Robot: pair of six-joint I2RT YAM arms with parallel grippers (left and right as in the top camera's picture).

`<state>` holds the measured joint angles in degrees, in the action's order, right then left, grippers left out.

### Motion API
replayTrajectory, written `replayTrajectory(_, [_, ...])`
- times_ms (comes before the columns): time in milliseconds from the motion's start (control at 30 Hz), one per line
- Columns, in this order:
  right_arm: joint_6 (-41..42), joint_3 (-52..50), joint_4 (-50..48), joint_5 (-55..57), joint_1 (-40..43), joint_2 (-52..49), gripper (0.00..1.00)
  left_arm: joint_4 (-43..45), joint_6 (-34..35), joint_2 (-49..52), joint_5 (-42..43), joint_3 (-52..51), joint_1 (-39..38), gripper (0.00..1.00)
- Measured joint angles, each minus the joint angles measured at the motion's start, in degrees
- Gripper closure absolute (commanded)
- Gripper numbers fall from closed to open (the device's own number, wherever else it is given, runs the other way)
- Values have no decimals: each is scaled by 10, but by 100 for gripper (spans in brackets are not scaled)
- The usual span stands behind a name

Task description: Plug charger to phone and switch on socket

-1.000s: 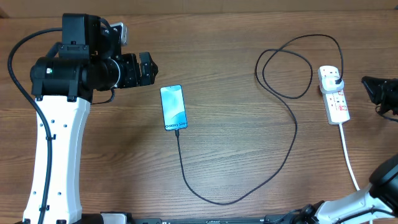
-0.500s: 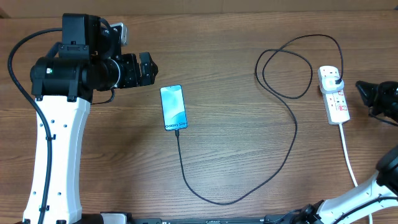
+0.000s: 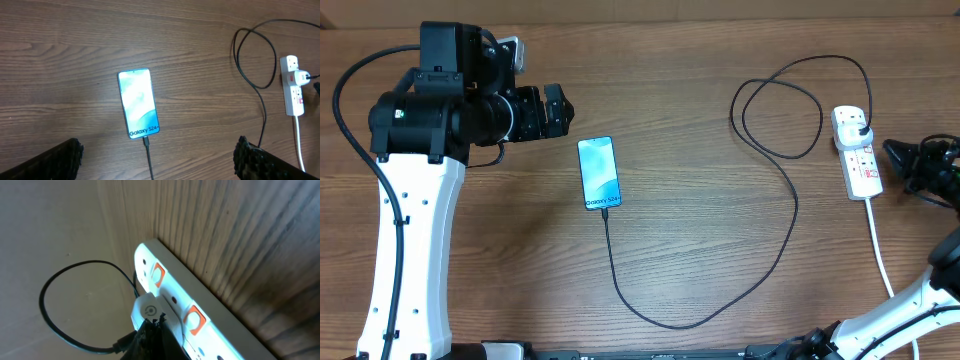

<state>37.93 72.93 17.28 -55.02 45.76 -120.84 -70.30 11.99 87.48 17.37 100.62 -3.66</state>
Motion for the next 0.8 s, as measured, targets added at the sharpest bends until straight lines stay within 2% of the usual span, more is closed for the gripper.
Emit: replayTrajectory(800, [-9,0,2,30,-30,-33,96,0,0,0,0,0,0,0])
